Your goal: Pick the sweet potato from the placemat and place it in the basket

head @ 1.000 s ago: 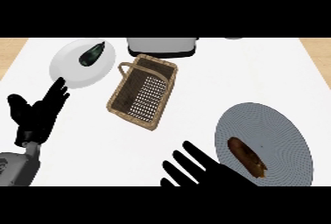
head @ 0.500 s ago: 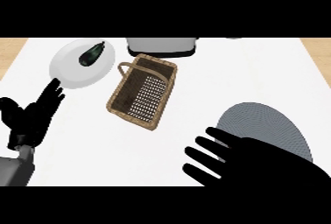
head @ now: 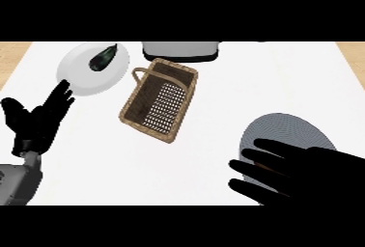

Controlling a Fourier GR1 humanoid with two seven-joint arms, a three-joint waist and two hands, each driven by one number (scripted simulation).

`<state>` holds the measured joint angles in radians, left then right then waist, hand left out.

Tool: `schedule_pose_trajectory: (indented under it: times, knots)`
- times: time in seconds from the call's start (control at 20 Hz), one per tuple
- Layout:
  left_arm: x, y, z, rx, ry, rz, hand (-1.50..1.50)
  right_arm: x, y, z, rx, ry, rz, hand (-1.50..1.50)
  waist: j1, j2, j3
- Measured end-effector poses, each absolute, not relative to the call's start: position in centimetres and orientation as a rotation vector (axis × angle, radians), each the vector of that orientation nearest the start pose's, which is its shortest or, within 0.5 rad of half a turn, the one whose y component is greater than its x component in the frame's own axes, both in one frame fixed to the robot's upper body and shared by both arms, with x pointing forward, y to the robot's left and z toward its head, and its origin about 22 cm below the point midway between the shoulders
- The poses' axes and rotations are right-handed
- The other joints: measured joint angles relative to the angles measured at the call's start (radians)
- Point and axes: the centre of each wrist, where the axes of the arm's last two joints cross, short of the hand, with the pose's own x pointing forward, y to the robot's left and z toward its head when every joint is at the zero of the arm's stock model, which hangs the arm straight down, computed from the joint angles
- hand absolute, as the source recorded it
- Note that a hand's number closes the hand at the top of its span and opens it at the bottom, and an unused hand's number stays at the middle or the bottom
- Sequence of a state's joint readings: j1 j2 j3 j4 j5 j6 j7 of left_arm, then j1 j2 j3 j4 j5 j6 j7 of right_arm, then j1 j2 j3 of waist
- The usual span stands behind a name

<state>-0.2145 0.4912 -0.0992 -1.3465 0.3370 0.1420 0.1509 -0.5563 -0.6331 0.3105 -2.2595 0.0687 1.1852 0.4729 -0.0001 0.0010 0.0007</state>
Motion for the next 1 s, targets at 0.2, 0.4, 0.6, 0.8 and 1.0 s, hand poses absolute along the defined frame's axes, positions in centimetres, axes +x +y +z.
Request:
schedule_pose_trajectory:
  times: [0.2,0.4,0.6,0.8,1.0]
  knots:
    - [29.2,31.6,4.0,0.186,-1.387,-0.075,0.0,19.9,-18.7,24.5,-0.326,-1.309,2.184,-1.5,0.01,0.004,0.002]
    - [29.2,31.7,4.1,0.183,-1.392,-0.084,0.0,19.9,-18.6,22.6,-0.312,-1.323,2.176,-1.5,0.014,0.006,0.003]
    - [29.4,31.6,3.5,0.185,-1.395,-0.079,0.0,21.1,-18.8,19.8,-0.24,-1.362,2.133,-1.5,0.013,0.007,0.003]
    - [29.4,31.3,3.6,0.182,-1.392,-0.079,0.0,22.7,-19.2,16.0,-0.215,-1.378,2.116,-1.5,0.013,0.005,0.002]
    - [29.7,31.5,3.8,0.187,-1.39,-0.075,0.0,23.4,-19.5,11.7,-0.263,-1.323,2.161,-1.5,0.01,0.003,0.001]
